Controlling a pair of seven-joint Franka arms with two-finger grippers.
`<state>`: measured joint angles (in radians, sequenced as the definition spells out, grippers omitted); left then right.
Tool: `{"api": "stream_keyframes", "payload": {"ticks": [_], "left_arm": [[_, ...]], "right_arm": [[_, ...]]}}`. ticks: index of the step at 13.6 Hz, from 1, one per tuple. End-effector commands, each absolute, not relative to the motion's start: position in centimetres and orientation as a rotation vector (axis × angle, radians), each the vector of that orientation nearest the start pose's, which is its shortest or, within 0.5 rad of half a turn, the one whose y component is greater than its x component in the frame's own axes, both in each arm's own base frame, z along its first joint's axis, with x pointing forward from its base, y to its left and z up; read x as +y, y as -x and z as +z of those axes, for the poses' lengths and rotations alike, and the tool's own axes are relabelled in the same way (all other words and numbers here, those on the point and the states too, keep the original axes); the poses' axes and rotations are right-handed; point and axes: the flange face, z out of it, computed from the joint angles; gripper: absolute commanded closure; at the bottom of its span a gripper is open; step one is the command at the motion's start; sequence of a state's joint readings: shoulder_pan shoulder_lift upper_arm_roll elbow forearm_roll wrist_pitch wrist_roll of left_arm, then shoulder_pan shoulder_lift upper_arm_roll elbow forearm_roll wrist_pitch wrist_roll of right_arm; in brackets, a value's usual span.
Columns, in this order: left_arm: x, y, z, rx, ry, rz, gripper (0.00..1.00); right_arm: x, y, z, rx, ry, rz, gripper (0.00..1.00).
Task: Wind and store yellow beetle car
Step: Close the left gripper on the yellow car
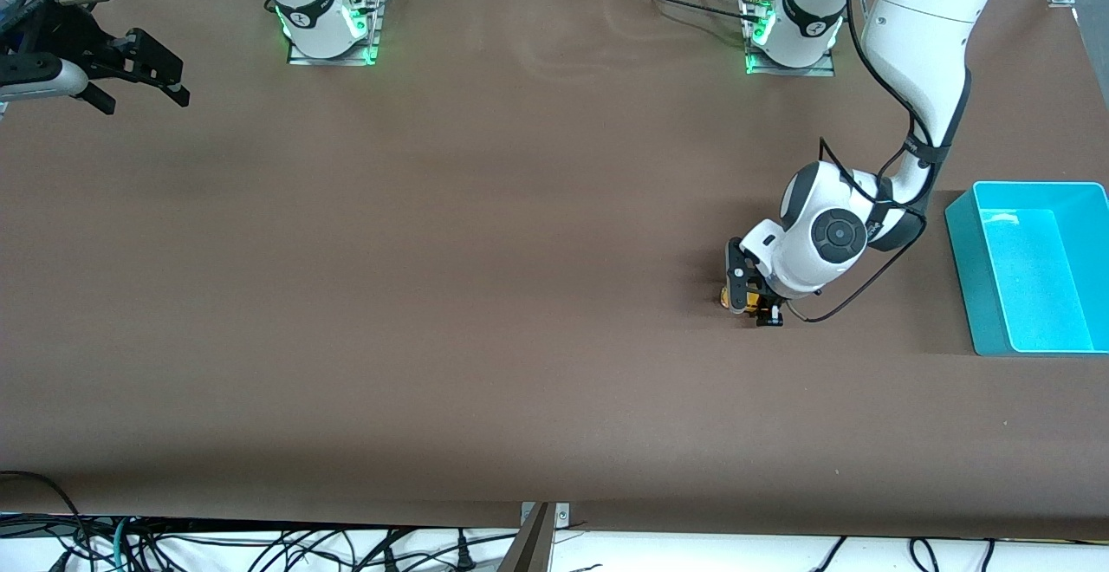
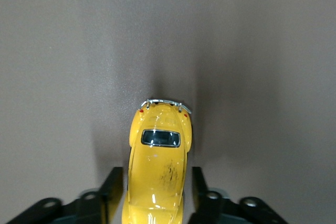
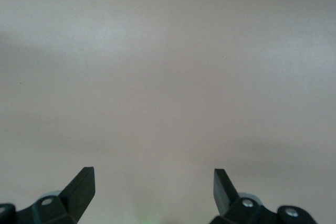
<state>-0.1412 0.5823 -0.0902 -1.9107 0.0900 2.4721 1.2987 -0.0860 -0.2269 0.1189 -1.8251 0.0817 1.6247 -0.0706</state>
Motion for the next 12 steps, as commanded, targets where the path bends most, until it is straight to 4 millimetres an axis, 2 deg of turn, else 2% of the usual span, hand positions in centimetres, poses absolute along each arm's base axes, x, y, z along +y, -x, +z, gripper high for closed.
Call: {"api": "stream_keyframes", "payload": {"ticks": [1,3,4,6,9,11,12], "left_arm": [[-13.8,-61.2,19.2,2.26,2.164,0.019,0.87],[-12.9,-61.7,20.4,2.237,2.176,0.009,0.87],[-11.6,-62.0,22.4,2.2,2.203,0.005,0.87],[-9.2,-61.9,25.2,2.121,2.314,0.082,0.88],[-1.1,-63.0,30.3,1.91,2.488,0.105,0.89],[5.0,-63.3,33.0,1.787,2.585,0.125,0.89],[9.0,-63.2,34.2,1.718,2.644,0.152,0.89]], "right_arm": [[3.3,-48.1,62.9,-0.136,3.079,-0.055,0.0],[3.3,-48.1,62.9,-0.136,3.079,-0.055,0.0],[3.3,-48.1,62.8,-0.134,3.079,-0.053,0.0],[3.3,-48.1,62.8,-0.134,3.079,-0.053,0.0],[3.3,-48.1,62.8,-0.134,3.081,-0.053,0.0],[3.3,-48.2,62.7,-0.134,3.081,-0.053,0.0],[3.3,-48.2,62.7,-0.134,3.081,-0.053,0.0]]}}
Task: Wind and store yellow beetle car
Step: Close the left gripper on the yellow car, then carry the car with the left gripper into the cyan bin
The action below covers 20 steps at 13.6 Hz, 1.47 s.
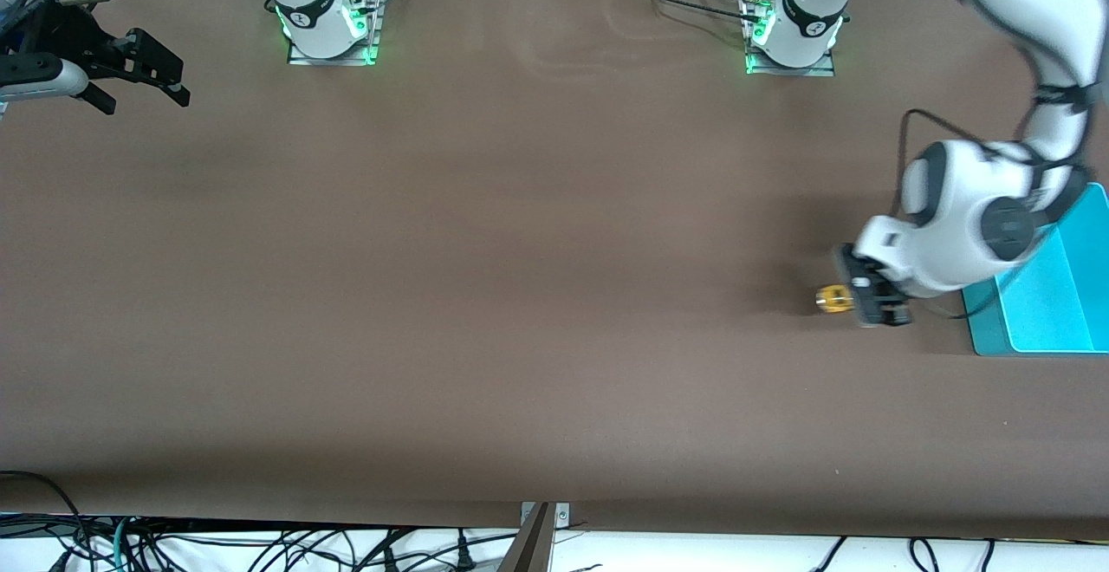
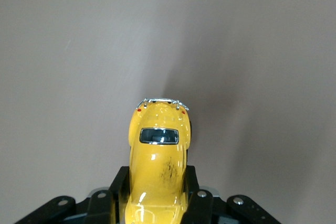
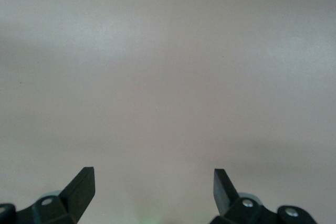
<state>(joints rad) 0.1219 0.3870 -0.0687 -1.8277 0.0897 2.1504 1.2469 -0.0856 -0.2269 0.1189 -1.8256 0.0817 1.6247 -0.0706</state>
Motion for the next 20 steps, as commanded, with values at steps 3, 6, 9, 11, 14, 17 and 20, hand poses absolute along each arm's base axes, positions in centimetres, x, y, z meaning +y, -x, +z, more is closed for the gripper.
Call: {"api": "stream_keyframes", "payload": {"ticks": [3,6,9,11,14,17,20], "left_arm": [[18.3,-61.3,35.8,1.531,2.769,0.157,0.89],[26.5,-58.2,35.2,1.519,2.797,0.165,0.88],[30.8,-56.8,31.4,1.616,2.764,0.178,0.87],[33.5,-56.0,28.4,1.697,2.712,0.149,0.86],[39.1,-55.4,26.0,1.822,2.581,0.079,0.86],[40.9,-55.9,21.8,1.947,2.528,0.077,0.82],[41.8,-55.1,20.9,1.932,2.554,0.07,0.01]], "right_arm": [[3.4,-48.2,62.5,-0.136,3.081,-0.048,0.0],[3.5,-48.1,62.5,-0.138,3.081,-0.046,0.0],[3.5,-48.1,62.4,-0.138,3.081,-0.041,0.0],[3.5,-48.0,62.4,-0.138,3.081,-0.041,0.0],[3.5,-47.9,62.5,-0.141,3.08,-0.039,0.0],[3.5,-47.8,62.7,-0.141,3.08,-0.043,0.0],[3.5,-47.9,62.6,-0.141,3.08,-0.043,0.0]]}}
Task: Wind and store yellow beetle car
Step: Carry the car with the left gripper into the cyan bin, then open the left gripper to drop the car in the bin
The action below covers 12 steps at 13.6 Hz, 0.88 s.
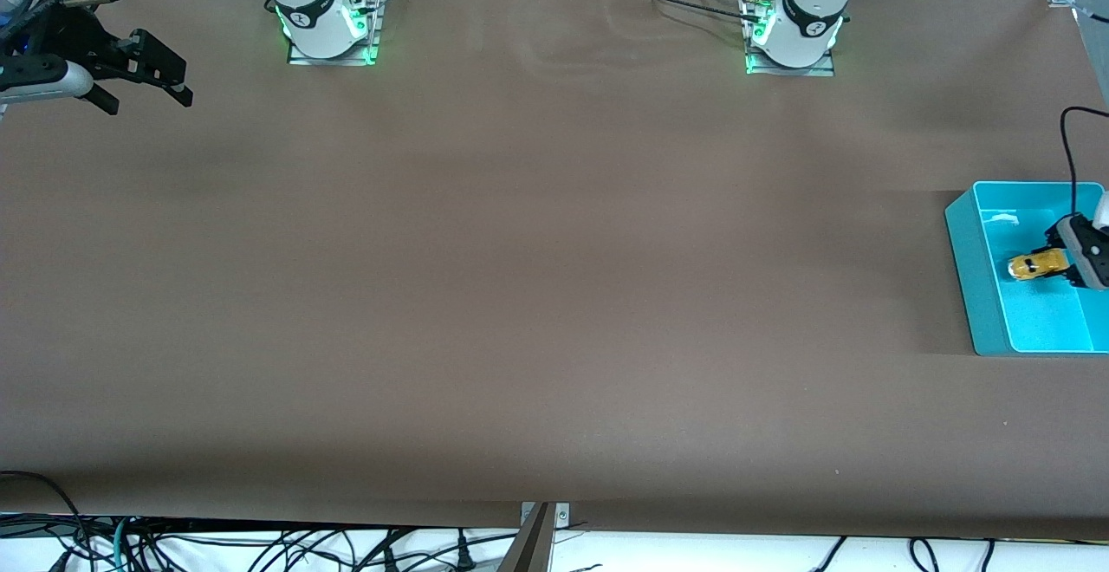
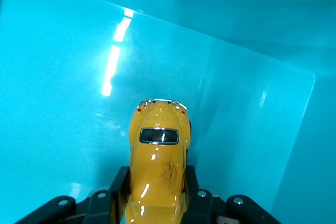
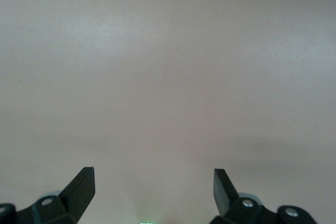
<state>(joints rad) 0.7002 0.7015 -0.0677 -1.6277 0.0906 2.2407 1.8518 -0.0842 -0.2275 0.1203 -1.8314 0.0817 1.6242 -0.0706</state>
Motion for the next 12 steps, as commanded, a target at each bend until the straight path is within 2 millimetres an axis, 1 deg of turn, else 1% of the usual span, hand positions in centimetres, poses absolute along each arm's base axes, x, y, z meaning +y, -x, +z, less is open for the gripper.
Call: {"api": "stream_keyframes", "payload": {"ticks": [1,2,4,5,6,8,10,11,12], "left_arm": [[41.5,-55.4,21.4,1.942,2.544,0.069,0.0],[41.2,-55.7,21.8,1.943,2.54,0.064,0.0],[41.2,-56.2,24.1,1.931,2.539,0.045,0.0],[41.2,-57.0,26.5,1.927,2.539,0.025,0.0],[41.1,-58.1,29.3,1.922,2.537,-0.007,0.0],[40.2,-59.6,34.5,1.937,2.552,-0.045,0.0],[38.2,-60.9,39.5,1.909,2.568,-0.109,0.0],[36.5,-61.2,41.7,1.884,2.608,-0.121,0.0],[34.0,-61.7,43.8,1.857,2.651,-0.13,0.0]], "right_arm": [[3.5,-47.9,62.6,-0.14,3.08,-0.046,0.0],[3.5,-47.9,62.6,-0.14,3.08,-0.046,0.0],[3.5,-47.9,62.6,-0.14,3.08,-0.046,0.0],[3.5,-47.9,62.4,-0.142,3.08,-0.043,0.0],[3.5,-47.9,62.3,-0.137,3.08,-0.041,0.0],[3.5,-47.9,62.3,-0.14,3.082,-0.041,0.0],[3.5,-47.9,62.3,-0.14,3.082,-0.041,0.0],[3.4,-47.9,62.4,-0.14,3.083,-0.043,0.0],[3.5,-47.9,62.4,-0.14,3.083,-0.046,0.0]]}}
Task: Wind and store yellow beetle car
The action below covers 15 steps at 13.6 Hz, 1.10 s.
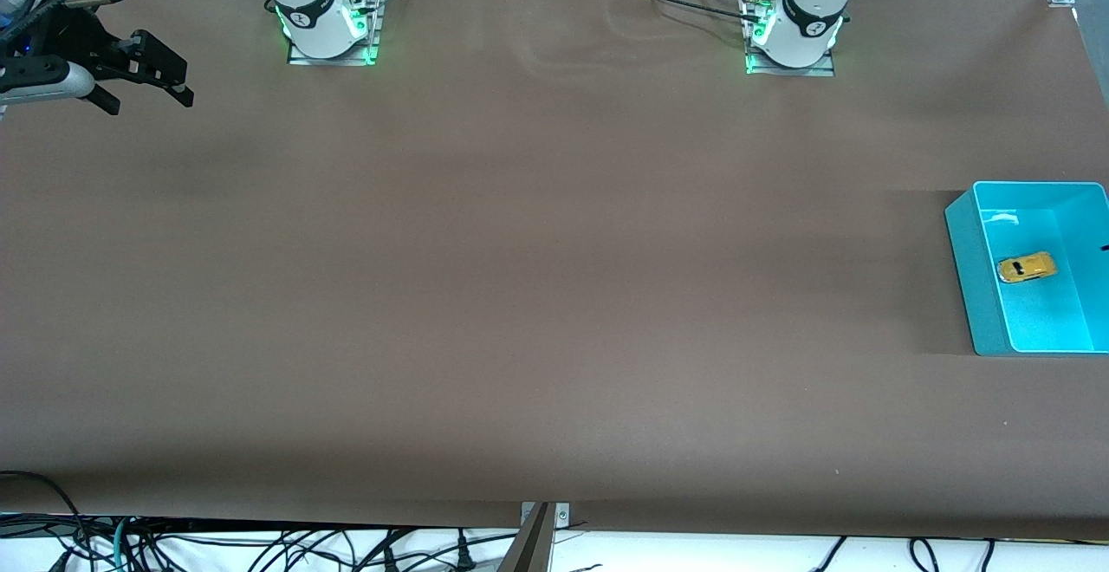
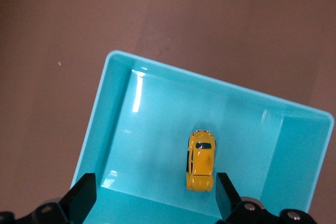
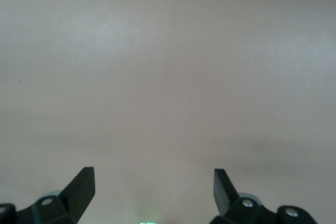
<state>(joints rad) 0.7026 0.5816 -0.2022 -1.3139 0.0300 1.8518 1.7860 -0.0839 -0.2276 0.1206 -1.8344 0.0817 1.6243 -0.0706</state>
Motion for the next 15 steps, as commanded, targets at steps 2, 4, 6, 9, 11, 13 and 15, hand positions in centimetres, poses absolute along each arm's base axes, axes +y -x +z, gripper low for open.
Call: {"api": "stream_keyframes", "payload": {"ticks": [2,4,6,9,11,13,15], "left_arm": [[29.0,-63.0,46.6,1.82,2.703,-0.148,0.0],[24.5,-63.5,49.6,1.74,2.766,-0.138,0.0],[17.8,-63.5,53.2,1.651,2.792,-0.078,0.0],[8.0,-62.0,57.4,1.332,2.916,0.017,0.0],[2.7,-59.1,58.7,1.033,2.994,0.063,0.0],[-1.1,-56.1,59.3,0.648,3.073,0.09,0.0],[-3.3,-54.4,60.2,0.292,3.114,0.064,0.0]], "right_arm": [[3.4,-47.9,62.4,-0.138,3.086,-0.046,0.0],[3.5,-47.9,62.4,-0.141,3.088,-0.046,0.0],[3.5,-47.9,62.4,-0.157,3.087,-0.046,0.0],[3.5,-47.9,62.4,-0.164,3.087,-0.046,0.0],[3.5,-47.9,62.4,-0.164,3.088,-0.046,0.0],[3.4,-47.9,62.5,-0.165,3.092,-0.049,0.0],[3.4,-47.8,62.6,-0.162,3.09,-0.058,0.0]]}}
